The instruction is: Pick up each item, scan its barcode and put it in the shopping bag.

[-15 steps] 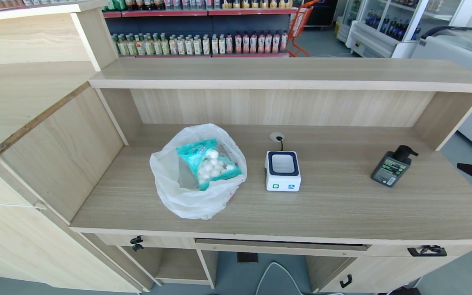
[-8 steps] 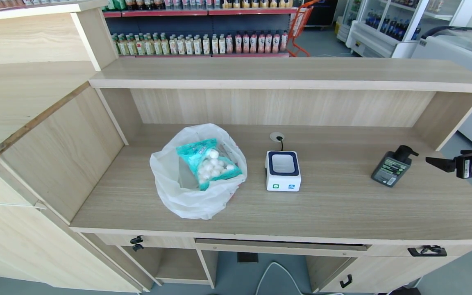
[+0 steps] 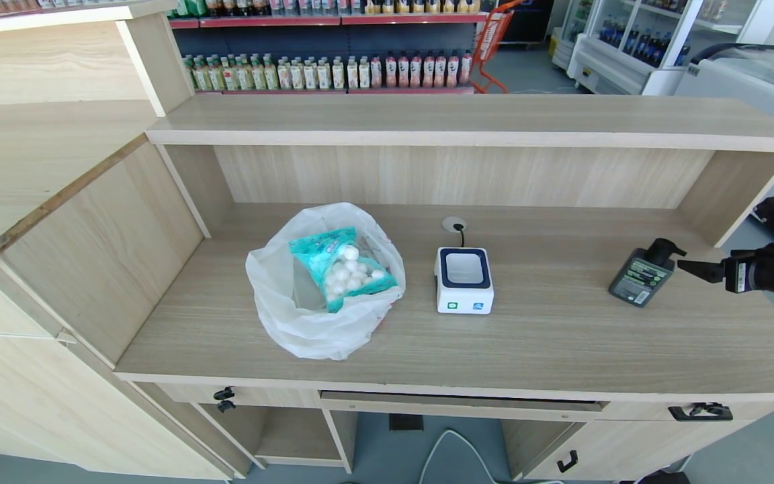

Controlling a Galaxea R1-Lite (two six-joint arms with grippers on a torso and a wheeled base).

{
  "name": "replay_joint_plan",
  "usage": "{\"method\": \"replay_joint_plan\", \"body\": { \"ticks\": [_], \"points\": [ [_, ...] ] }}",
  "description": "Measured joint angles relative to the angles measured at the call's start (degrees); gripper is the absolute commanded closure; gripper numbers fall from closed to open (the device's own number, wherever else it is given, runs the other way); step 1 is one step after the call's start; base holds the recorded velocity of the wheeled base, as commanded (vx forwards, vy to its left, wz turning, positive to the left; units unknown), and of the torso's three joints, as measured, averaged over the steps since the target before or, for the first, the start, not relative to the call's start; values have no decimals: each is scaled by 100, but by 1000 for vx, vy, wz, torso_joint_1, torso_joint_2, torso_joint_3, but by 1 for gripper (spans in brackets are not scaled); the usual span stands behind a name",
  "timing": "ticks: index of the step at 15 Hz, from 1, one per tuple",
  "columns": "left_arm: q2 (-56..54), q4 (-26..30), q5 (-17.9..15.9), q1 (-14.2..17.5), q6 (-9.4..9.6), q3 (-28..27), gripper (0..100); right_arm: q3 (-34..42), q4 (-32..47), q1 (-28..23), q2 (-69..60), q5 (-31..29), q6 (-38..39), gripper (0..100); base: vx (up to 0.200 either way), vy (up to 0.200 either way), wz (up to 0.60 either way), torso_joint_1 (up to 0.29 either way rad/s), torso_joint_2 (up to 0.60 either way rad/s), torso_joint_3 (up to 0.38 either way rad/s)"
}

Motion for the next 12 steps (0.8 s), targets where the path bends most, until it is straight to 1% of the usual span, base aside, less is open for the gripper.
{"method": "replay_joint_plan", "body": {
  "ticks": [6,8,12],
  "points": [
    [0,0,0,0,0,0,0,-38,7,15,119,2,112,0,0,0,0,0,0,0],
    [0,0,0,0,0,0,0,-38,32,108,172,11,161,0,0,0,0,0,0,0],
    [0,0,0,0,0,0,0,-40,10,321,273,208,179,0,0,0,0,0,0,0]
  ]
}}
